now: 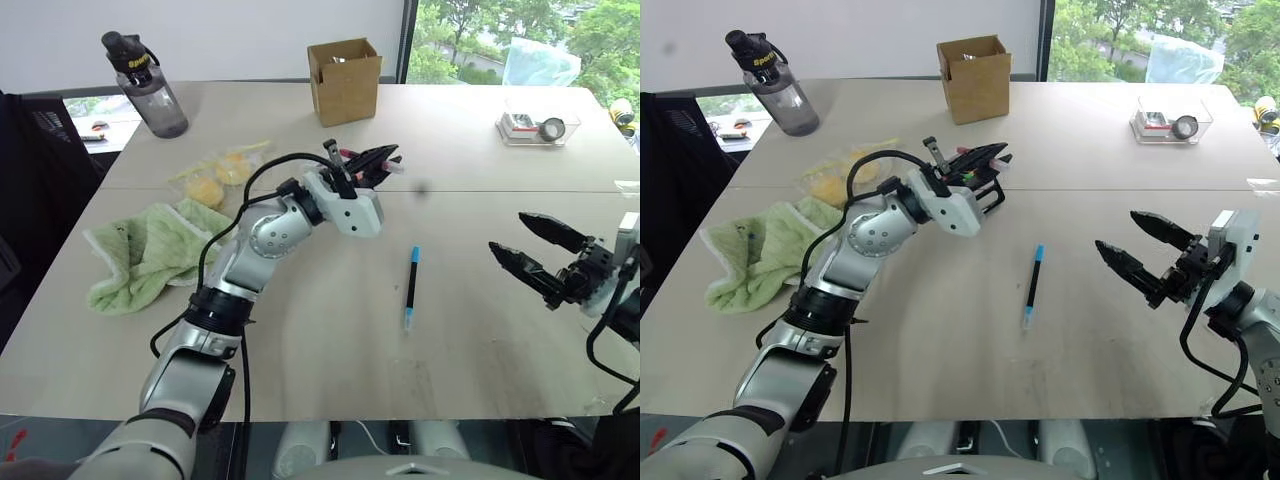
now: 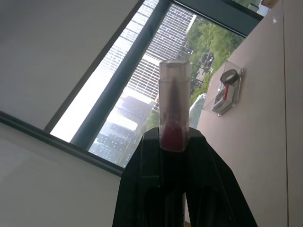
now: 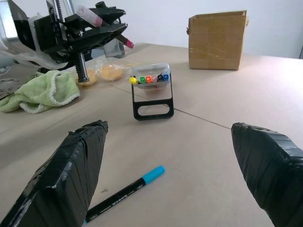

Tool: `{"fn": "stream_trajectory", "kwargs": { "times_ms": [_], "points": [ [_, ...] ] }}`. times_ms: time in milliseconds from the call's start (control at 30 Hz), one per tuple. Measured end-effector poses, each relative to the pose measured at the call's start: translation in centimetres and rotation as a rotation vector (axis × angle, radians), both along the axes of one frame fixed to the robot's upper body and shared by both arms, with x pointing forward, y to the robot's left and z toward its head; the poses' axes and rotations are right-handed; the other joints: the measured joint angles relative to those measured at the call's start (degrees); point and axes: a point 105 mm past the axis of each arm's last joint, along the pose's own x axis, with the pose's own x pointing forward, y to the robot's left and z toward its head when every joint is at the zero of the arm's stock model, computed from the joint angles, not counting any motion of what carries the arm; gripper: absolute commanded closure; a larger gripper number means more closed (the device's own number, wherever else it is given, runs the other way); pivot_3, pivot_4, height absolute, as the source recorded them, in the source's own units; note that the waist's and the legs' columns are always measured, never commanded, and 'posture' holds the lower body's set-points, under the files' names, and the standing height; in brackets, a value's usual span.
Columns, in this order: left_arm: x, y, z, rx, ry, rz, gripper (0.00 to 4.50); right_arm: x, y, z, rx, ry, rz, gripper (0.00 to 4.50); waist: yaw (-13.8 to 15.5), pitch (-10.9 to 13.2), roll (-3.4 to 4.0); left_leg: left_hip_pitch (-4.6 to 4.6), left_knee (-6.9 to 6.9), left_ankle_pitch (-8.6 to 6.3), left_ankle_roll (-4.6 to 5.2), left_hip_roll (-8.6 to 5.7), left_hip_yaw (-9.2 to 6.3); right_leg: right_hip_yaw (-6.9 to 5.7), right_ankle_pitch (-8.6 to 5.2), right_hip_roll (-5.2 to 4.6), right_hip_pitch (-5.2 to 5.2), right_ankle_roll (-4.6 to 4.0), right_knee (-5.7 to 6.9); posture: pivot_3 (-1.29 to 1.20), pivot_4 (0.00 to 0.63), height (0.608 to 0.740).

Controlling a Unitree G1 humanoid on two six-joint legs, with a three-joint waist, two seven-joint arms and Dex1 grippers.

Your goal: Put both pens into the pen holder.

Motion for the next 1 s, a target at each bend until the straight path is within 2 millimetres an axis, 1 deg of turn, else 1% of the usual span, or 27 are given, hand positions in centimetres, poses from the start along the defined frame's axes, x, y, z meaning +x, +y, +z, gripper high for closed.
{"fn": "stream_trajectory", "kwargs": {
  "times_ms": [133, 433, 467, 567, 667, 867, 900, 967, 1000],
  "points": [
    [1.0, 0.4, -0.8, 0.006, 0.031, 0.014, 4.49, 0.1, -0.1, 0.0, -0.007, -0.008, -0.007, 0.05, 0.0, 0.0, 0.0, 0.01, 0.0, 0.0, 0.0, 0.0, -0.01, -0.02, 0.0, 0.0, 0.0, 0.0, 0.04, 0.0, 0.15, 0.736],
    [1.3, 0.2, -1.8, -0.021, 0.105, -0.02, 4.49, 0.1, -0.2, 0.0, -0.016, -0.009, -0.009, 0.05, 0.0, 0.0, 0.0, 0.02, 0.01, 0.0, 0.0, 0.0, 0.0, -0.02, 0.0, -0.02, 0.0, 0.0, 0.08, 0.0, 0.15, 0.736],
    [1.6, 0.4, -2.4, -0.018, 0.128, -0.009, 4.49, 0.1, -0.2, 0.0, -0.016, -0.009, -0.01, 0.05, 0.0, 0.0, 0.0, 0.03, 0.01, 0.0, -0.01, 0.0, 0.0, -0.02, 0.0, -0.01, 0.0, 0.0, 0.09, 0.0, 0.15, 0.736],
    [2.1, 0.7, -3.2, -0.006, 0.156, -0.001, 4.49, 0.1, -0.2, 0.0, -0.016, -0.01, -0.01, 0.05, 0.0, 0.0, 0.0, 0.04, 0.02, 0.0, 0.0, -0.01, 0.01, -0.03, 0.0, -0.01, 0.0, 0.0, 0.12, 0.0, 0.15, 0.736],
    [3.0, 1.0, -4.2, 0.018, 0.196, 0.012, 4.49, 0.1, -0.2, 0.0, -0.019, -0.012, -0.012, 0.05, 0.0, 0.0, 0.0, 0.04, 0.03, 0.0, 0.0, -0.01, 0.0, -0.08, 0.0, 0.0, 0.0, 0.0, 0.13, 0.0, 0.15, 0.736],
    [4.1, 1.8, -4.4, 0.027, 0.212, 0.034, 4.49, 0.1, -0.2, 0.1, -0.021, -0.019, -0.014, 0.05, 0.0, 0.0, 0.0, 0.03, 0.03, 0.0, 0.0, -0.01, 0.02, -0.11, 0.0, 0.0, 0.0, 0.0, 0.11, 0.0, 0.15, 0.736],
    [4.2, 1.9, -4.5, 0.024, 0.213, 0.04, 3.47, 0.1, -0.2, 0.1, -0.022, -0.021, -0.014, 0.0, 0.0, 0.0, 0.0, 0.04, 0.03, 0.0, 0.0, -0.01, 0.02, -0.11, 0.0, 0.0, 0.0, 0.0, 0.12, 0.0, 0.15, 0.736],
    [4.4, 2.2, -4.6, 0.016, 0.215, 0.051, 2.78, 0.1, -0.3, 0.1, -0.023, -0.024, -0.016, 0.0, 0.0, 0.0, 0.0, 0.03, 0.03, 0.0, 0.0, -0.01, 0.0, -0.11, 0.0, 0.0, 0.0, 0.0, 0.12, 0.0, 0.15, 0.736],
    [4.5, 2.3, -4.5, 0.01, 0.212, 0.056, 2.13, 0.1, -0.3, 0.1, -0.023, -0.024, -0.016, 0.0, 0.0, 0.0, 0.0, 0.03, 0.03, 0.0, 0.0, -0.01, 0.0, -0.11, 0.0, -0.01, 0.0, 0.0, 0.13, 0.0, 0.15, 0.736]
  ]
}}
